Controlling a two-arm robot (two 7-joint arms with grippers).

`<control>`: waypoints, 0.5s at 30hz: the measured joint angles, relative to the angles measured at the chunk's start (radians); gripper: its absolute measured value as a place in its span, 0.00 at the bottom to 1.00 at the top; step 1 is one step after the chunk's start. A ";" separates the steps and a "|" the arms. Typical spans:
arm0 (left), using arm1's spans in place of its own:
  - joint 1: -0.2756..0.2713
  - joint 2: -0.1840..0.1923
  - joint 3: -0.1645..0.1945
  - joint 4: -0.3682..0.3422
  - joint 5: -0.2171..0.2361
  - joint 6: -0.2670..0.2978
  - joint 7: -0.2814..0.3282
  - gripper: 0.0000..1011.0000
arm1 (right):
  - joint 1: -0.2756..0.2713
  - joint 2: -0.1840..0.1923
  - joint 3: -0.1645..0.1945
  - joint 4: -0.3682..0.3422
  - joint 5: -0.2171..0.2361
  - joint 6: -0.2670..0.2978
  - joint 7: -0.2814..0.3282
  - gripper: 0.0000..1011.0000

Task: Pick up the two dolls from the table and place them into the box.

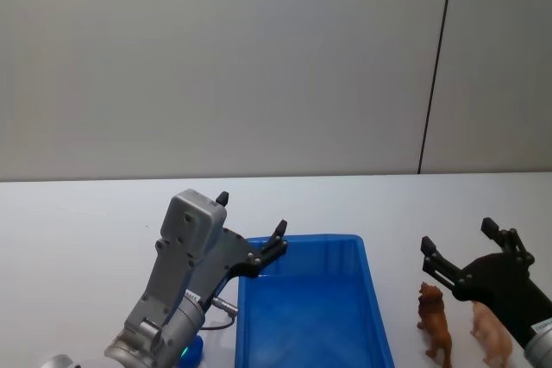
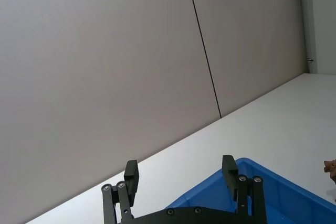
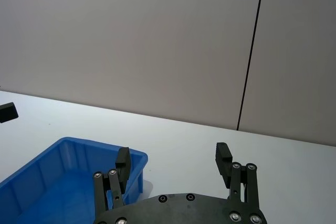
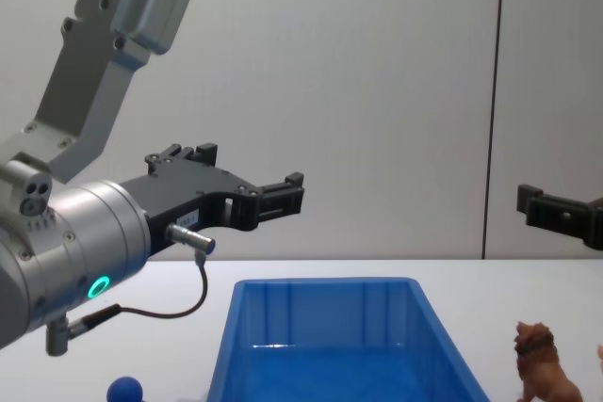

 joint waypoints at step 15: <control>0.000 0.000 0.000 0.000 0.000 0.000 0.000 0.99 | 0.000 0.000 0.000 0.000 0.000 0.000 0.000 0.99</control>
